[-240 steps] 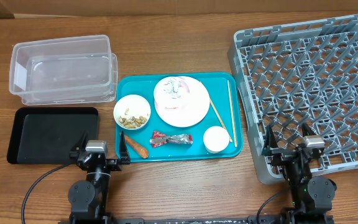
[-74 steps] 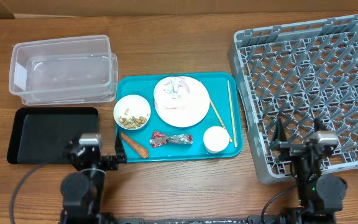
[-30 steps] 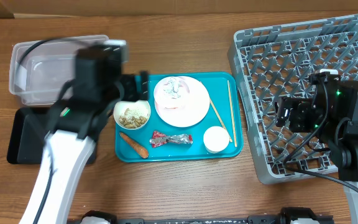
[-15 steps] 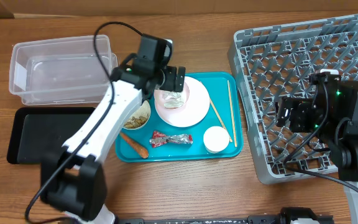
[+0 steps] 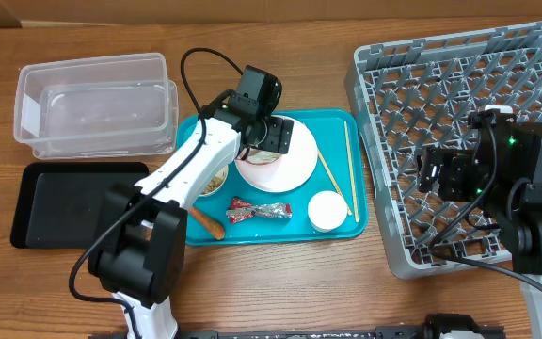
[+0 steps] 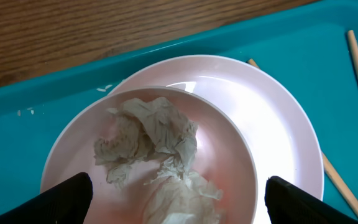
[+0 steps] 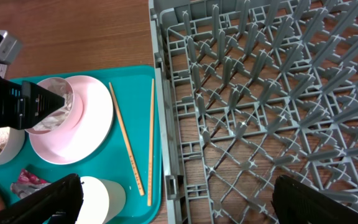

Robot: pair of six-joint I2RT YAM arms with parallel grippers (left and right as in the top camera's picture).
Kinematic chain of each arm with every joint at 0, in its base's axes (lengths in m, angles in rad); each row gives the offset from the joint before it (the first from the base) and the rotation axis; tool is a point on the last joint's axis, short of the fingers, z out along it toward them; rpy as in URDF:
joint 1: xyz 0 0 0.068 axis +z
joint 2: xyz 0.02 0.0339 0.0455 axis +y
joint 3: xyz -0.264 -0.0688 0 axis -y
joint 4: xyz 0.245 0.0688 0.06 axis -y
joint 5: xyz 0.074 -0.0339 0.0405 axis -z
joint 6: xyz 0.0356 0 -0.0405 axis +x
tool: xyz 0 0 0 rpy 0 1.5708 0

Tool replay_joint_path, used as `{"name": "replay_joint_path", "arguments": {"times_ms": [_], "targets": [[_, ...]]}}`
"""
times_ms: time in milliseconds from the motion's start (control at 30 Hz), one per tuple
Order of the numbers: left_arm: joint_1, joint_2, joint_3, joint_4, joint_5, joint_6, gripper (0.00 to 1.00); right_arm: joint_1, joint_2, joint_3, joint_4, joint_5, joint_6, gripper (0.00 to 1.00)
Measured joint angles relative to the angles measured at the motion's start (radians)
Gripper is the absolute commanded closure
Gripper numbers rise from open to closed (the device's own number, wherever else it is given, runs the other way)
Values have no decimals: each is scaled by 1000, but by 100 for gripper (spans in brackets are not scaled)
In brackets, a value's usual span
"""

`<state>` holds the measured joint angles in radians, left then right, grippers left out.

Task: Sort waste into correct bins and load items into the dishwasher
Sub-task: 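Reach the left gripper to the pink plate and grasp the crumpled tissue, then carry the tissue left and drop it into the clear plastic bin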

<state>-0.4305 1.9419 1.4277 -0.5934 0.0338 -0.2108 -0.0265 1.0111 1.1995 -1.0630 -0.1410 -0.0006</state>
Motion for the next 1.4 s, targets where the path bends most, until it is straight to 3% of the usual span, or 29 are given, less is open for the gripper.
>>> {"name": "replay_joint_path", "arguments": {"times_ms": [333,800,933,1033,1100,1400], "targets": [[0,58,0,0,-5,0,12,0,0,0,-4,0,0,0],[0,77,0,15,-42,0,26,0,0,0,-8,0,1,0],[0,96,0,16,-51,0,46,0,0,0,-12,0,0,0],[0,99,0,22,-55,1,72,0,0,0,-12,0,1,0],[0,99,0,26,-55,-3,96,0,0,0,-12,0,0,0],[0,99,26,-30,-58,2,96,0,0,0,-16,0,0,0]]}}
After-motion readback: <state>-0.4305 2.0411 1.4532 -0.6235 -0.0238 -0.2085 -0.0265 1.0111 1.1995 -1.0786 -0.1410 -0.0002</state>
